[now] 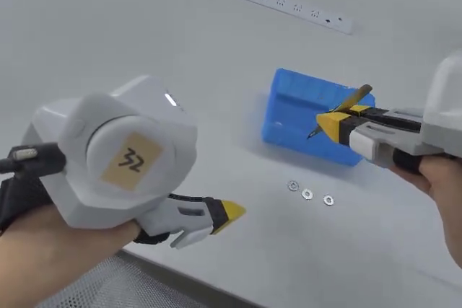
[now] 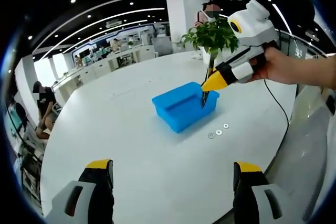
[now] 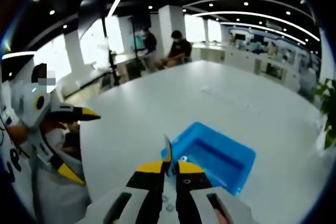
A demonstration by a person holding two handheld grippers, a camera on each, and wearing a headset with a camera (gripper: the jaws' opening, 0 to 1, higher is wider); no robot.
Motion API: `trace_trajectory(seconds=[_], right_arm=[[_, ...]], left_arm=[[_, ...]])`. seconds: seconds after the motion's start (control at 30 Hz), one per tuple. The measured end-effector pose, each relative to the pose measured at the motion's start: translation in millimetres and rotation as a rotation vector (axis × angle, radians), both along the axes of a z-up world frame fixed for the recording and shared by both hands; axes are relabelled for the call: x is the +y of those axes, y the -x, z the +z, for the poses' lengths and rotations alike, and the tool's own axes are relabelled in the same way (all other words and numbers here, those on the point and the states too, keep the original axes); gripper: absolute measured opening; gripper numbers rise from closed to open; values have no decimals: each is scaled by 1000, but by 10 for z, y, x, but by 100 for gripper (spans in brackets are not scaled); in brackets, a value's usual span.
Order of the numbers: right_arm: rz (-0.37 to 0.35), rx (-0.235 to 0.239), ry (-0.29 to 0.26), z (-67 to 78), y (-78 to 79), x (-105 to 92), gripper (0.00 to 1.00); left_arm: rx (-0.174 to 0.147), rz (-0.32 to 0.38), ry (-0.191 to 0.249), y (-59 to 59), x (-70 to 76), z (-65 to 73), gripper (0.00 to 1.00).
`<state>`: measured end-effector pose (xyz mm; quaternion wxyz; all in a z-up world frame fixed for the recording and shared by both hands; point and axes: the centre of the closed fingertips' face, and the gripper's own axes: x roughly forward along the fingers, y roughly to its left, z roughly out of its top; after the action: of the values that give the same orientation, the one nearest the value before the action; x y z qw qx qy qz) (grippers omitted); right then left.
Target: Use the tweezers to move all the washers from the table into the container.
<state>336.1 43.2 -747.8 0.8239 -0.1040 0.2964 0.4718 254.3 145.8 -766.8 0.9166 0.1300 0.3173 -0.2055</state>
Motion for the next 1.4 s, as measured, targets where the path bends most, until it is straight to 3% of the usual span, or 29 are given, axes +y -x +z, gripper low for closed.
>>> trace_trajectory(seconds=[0.27, 0.73, 1.4], right_arm=[[10, 46, 20, -195, 186, -22, 5], [32, 110, 85, -576, 288, -20, 5], [19, 107, 103, -716, 221, -63, 5]], left_arm=[[3, -1, -2, 5, 7, -9, 97], [7, -7, -8, 6, -7, -27, 97], [17, -3, -13, 13, 6, -69, 97]])
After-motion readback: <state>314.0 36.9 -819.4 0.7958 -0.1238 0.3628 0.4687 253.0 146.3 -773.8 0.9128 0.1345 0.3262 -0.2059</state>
